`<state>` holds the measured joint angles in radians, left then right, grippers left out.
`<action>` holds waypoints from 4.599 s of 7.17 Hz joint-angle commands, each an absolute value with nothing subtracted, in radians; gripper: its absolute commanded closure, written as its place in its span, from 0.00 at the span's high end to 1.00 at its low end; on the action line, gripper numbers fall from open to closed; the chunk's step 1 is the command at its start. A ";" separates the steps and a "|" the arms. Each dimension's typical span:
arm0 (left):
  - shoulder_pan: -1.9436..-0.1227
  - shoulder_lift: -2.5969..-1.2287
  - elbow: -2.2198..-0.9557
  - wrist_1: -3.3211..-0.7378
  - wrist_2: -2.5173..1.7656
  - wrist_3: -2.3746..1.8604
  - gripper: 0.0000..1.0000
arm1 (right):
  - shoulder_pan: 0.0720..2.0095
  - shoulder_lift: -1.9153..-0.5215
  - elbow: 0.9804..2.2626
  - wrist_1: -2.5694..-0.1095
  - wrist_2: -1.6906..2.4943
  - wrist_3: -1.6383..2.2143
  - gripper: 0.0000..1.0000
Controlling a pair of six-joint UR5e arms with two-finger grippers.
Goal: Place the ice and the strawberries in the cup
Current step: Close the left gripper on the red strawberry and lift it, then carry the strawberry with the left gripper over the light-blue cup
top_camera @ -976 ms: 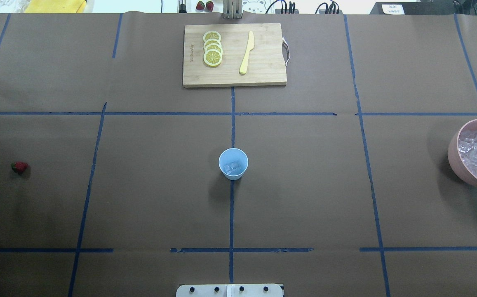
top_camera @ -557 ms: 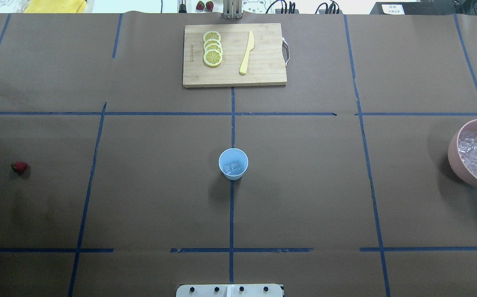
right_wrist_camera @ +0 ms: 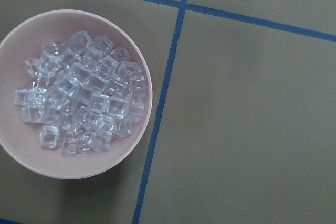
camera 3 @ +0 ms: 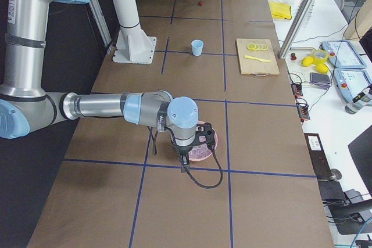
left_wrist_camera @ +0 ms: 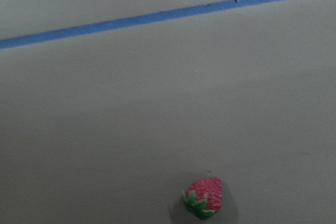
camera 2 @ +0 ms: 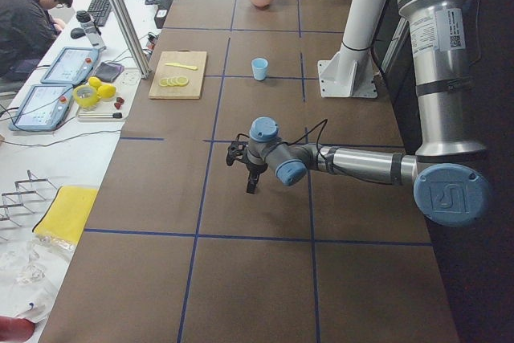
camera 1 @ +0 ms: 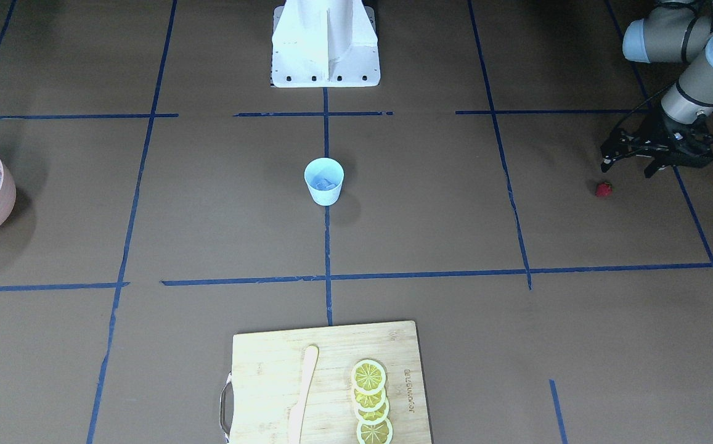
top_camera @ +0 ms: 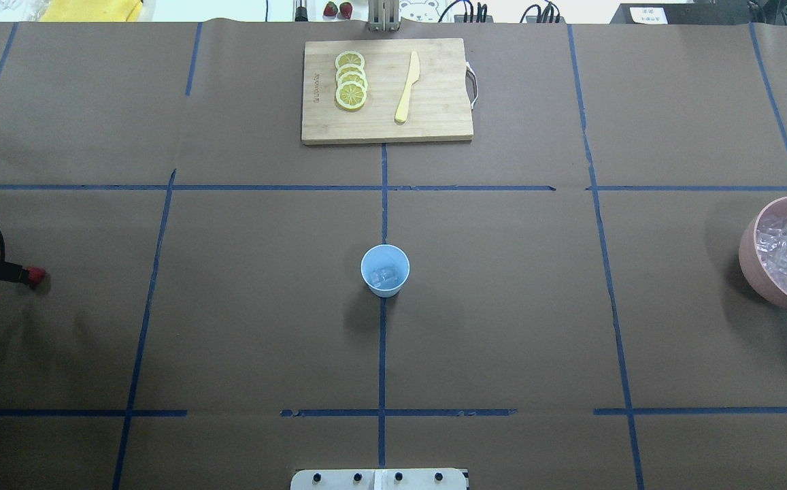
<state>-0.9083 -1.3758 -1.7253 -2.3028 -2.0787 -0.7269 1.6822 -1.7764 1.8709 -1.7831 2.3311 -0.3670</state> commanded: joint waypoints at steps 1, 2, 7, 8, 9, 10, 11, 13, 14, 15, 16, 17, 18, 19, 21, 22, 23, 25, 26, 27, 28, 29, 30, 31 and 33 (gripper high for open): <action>-0.882 -1.384 -1.649 -2.420 -2.069 -0.753 0.98 | 1.683 -1.781 1.867 -1.769 2.330 -0.368 1.00; -0.882 -1.393 -1.648 -2.422 -2.069 -0.753 0.98 | 1.683 -1.781 1.867 -1.769 2.330 -0.368 1.00; -0.882 -1.445 -1.603 -2.411 -2.068 -0.753 0.98 | 1.683 -1.782 1.864 -1.767 2.330 -0.371 1.00; -0.882 -1.443 -1.600 -2.411 -2.068 -0.753 0.98 | 1.683 -1.781 1.864 -1.767 2.329 -0.371 1.00; -0.882 -1.445 -1.594 -2.411 -2.068 -0.753 0.90 | 1.683 -1.781 1.864 -1.767 2.329 -0.371 1.00; -0.884 -1.442 -1.592 -2.411 -2.068 -0.753 0.45 | 1.681 -1.781 1.864 -1.767 2.329 -0.371 1.00; -0.882 -1.439 -1.592 -2.411 -2.068 -0.752 0.07 | 1.683 -1.781 1.864 -1.767 2.330 -0.371 1.00; -0.888 -1.436 -1.611 -2.410 -2.072 -0.749 0.00 | 1.683 -1.781 1.865 -1.767 2.330 -0.371 1.00; -0.891 -1.437 -1.624 -2.398 -2.080 -0.749 0.00 | 1.683 -1.781 1.865 -1.767 2.330 -0.371 1.00; -0.896 -1.440 -1.682 -2.314 -2.080 -0.747 0.00 | 1.683 -1.781 1.865 -1.767 2.330 -0.371 1.00; -0.896 -1.440 -1.797 -2.174 -2.080 -0.744 0.00 | 1.683 -1.781 1.865 -1.767 2.330 -0.371 1.00; -0.894 -1.445 -1.918 -2.019 -2.080 -0.744 0.00 | 1.683 -1.782 1.864 -1.767 2.330 -0.371 1.00; -0.890 -1.451 -2.051 -1.844 -2.080 -0.742 0.00 | 1.683 -1.782 1.864 -1.767 2.330 -0.371 1.00; -0.891 -1.501 -2.175 -1.652 -2.080 -0.742 0.00 | 1.683 -1.782 1.864 -1.767 2.329 -0.371 1.00; -0.891 -1.705 -2.301 -1.321 -2.079 -0.752 0.00 | 1.683 -1.781 1.864 -1.767 2.329 -0.371 1.00; -0.878 -1.804 -2.295 -1.255 -2.079 -0.803 0.00 | 1.683 -1.782 1.864 -1.767 2.329 -0.370 1.00; -0.800 -1.872 -2.284 -1.252 -2.069 -0.956 0.00 | 1.683 -1.782 1.864 -1.767 2.329 -0.368 1.00; -0.624 -2.039 -2.203 -1.252 -1.952 -1.252 0.00 | 1.683 -1.781 1.864 -1.767 2.327 -0.368 1.00; -0.577 -2.140 -2.103 -1.255 -1.895 -1.352 0.00 | 1.683 -1.781 1.864 -1.767 2.327 -0.368 1.00; -0.540 -2.245 -1.992 -1.258 -1.852 -1.405 0.00 | 1.683 -1.781 1.864 -1.767 2.327 -0.368 1.00; -0.532 -2.366 -1.853 -1.265 -1.829 -1.451 0.00 | 1.683 -1.781 1.862 -1.767 2.327 -0.368 1.00; -0.508 -2.452 -1.744 -1.273 -1.809 -1.482 0.00 | 1.683 -1.781 1.862 -1.767 2.327 -0.368 1.00; -0.496 -2.491 -1.668 -1.339 -1.807 -1.512 0.00 | 1.683 -1.781 1.861 -1.767 2.327 -0.368 1.00; -0.492 -2.506 -1.608 -1.394 -1.807 -1.532 0.02 | 1.683 -1.781 1.861 -1.767 2.327 -0.367 1.00; -0.469 -2.503 -1.595 -1.404 -1.801 -1.531 0.12 | 1.683 -1.781 1.859 -1.767 2.327 -0.368 1.00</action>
<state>-0.4795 -2.5009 -1.6114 -1.3912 -1.8034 -1.5279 1.6828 -1.7809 1.8604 -1.7672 2.3271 -0.3671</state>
